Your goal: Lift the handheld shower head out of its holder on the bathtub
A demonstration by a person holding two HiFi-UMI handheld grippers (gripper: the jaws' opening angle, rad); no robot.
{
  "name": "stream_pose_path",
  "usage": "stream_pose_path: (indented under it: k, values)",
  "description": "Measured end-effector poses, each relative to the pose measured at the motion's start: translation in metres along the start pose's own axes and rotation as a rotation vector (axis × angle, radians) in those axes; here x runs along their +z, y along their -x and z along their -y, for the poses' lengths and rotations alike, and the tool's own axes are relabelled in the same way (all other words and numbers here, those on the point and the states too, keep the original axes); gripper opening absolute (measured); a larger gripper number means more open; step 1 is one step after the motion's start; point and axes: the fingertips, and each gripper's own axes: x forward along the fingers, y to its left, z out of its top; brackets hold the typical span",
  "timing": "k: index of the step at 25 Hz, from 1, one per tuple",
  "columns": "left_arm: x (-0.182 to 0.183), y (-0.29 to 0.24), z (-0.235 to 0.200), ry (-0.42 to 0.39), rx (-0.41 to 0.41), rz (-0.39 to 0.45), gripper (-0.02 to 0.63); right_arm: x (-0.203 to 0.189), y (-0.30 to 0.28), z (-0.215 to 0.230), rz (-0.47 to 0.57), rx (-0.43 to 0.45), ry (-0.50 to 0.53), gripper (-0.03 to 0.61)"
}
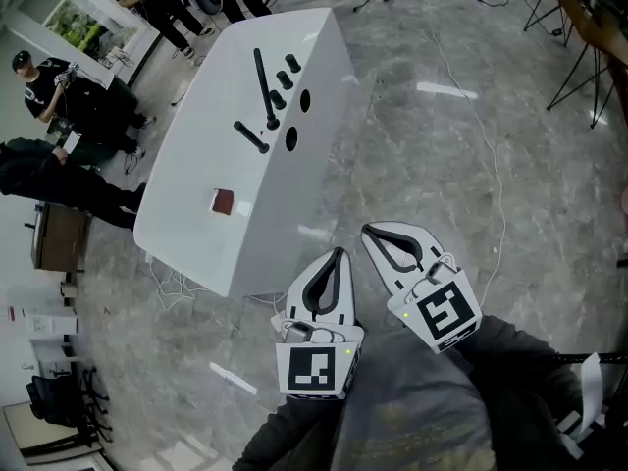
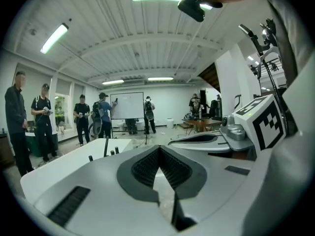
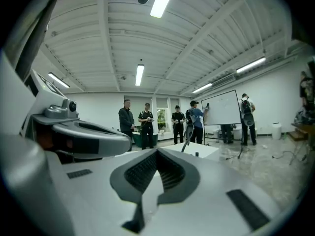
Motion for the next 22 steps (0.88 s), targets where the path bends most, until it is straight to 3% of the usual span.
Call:
stream_pose_path:
  k: [4,10,16,22]
  values:
    - [-0.004,-0.008,0.013,0.003,0.023,-0.016,0.003,-0.002,0.007,0.014,0.013,0.027,-0.023,0.004]
    - [-0.009,-0.011,-0.001,0.012,0.076,-0.028,0.003,-0.005,-0.010,0.016,-0.013,0.053,-0.037,0.005]
    - [-0.020,-0.030,-0.047,0.056,0.114,-0.023,0.003,-0.010,-0.056,0.014,-0.041,0.096,-0.017,0.005]
    - [-0.018,-0.068,-0.100,0.082,0.101,-0.003,0.003,-0.012,-0.117,0.024,-0.047,0.112,-0.012,0.005]
